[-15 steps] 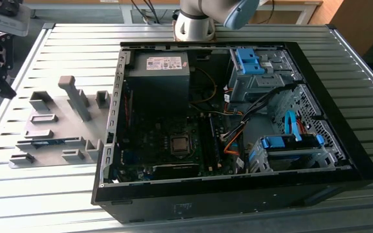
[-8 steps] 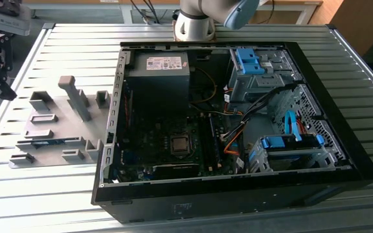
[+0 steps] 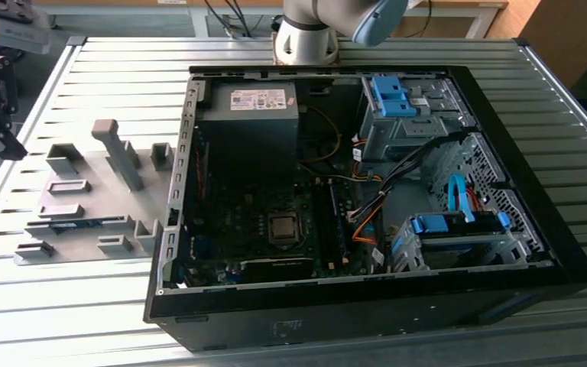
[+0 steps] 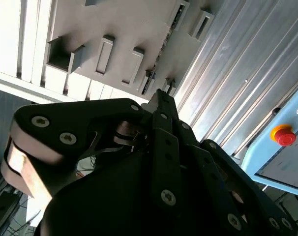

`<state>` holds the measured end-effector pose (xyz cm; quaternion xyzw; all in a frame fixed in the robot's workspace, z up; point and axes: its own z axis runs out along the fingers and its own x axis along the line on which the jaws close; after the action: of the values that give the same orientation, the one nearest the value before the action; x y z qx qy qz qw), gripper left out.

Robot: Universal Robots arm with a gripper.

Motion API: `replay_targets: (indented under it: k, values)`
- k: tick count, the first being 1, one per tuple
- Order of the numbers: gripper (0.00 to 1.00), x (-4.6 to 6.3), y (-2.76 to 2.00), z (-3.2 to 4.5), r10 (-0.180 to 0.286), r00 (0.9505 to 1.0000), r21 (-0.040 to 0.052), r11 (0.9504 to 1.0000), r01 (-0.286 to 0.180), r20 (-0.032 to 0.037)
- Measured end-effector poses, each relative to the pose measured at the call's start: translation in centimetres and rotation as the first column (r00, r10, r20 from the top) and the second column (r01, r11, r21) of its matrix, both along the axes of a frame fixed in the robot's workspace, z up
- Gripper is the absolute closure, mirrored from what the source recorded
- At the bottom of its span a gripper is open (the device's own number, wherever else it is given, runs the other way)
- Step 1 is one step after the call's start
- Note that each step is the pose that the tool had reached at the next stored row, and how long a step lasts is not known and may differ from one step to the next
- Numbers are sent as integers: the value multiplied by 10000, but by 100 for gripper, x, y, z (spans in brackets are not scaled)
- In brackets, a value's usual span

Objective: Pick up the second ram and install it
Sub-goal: 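Pick up the second ram and move it above second insertion slot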

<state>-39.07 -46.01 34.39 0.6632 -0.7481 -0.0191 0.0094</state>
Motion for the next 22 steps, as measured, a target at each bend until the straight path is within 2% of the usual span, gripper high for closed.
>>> replay_targets:
  k: [3,7,10,12,13,14,19,20,22]
  values:
    - [90,0,-1,-9,434,9991,-1,9991,-434,4]
    - [90,-11,-3,-10,586,9983,-1,9983,-586,30]
    - [90,-14,-3,-11,588,9983,-4,9983,-588,37]
    - [89,-24,-4,-23,585,9983,-6,9983,-585,71]
    - [89,-30,-4,-35,579,9983,-4,9983,-579,86]
    - [83,-38,-4,-47,561,9984,-5,9984,-561,89]
    - [82,-53,-5,-134,275,9995,-8,9996,-274,122]
    - [75,-54,-5,-152,188,9997,-8,9998,-188,124]
    - [75,-57,-5,-188,51,9999,-8,10000,-51,127]
